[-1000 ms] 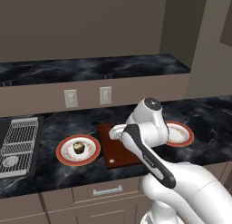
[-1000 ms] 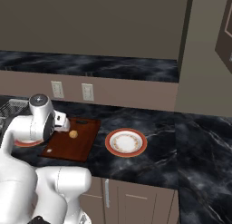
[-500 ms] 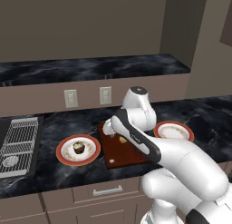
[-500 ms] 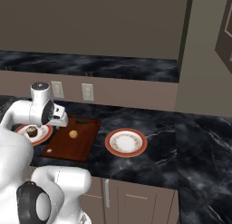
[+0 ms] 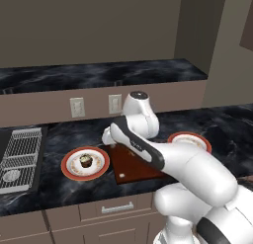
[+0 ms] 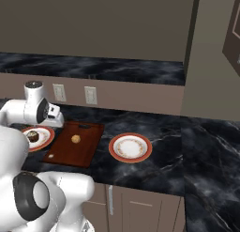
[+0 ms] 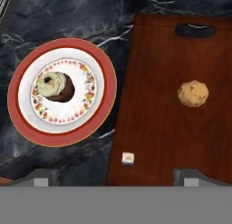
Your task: Move the dessert items from the plates to the tray.
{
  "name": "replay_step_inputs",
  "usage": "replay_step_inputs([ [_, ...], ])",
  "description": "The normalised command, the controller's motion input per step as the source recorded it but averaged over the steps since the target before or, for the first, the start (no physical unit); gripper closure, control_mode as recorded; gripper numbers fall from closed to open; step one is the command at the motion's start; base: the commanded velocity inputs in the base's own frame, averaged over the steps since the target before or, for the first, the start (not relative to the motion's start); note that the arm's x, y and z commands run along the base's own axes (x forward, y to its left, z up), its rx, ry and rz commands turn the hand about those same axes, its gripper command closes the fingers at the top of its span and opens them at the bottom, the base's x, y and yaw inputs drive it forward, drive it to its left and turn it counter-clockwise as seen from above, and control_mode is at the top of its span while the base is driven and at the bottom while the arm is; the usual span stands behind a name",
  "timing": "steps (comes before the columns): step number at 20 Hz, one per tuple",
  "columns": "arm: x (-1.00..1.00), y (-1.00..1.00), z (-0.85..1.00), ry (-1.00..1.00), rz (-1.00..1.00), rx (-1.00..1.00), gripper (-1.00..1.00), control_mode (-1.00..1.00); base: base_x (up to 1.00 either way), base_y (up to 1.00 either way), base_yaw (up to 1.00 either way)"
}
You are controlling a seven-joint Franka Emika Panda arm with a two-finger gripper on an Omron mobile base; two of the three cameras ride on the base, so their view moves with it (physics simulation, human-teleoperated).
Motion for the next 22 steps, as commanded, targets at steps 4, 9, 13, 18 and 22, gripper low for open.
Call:
replay_step_inputs([
  [4,0.14,0.69,0.00,0.00,0.00,-0.03,-1.00,-1.00,0.00,0.00,0.00],
  [9,0.04,0.68,0.00,0.00,0.00,-0.03,-1.00,-1.00,0.00,0.00,0.00],
  [13,0.00,0.45,0.00,0.00,0.00,0.00,-1.00,-1.00,0.00,0.00,0.00],
  [18,0.02,0.25,0.00,0.00,0.00,0.00,-1.00,-1.00,0.00,0.00,0.00],
  [22,0.20,0.06,-0.10,0.00,0.00,0.00,-1.00,-1.00,0.00,0.00,0.00],
])
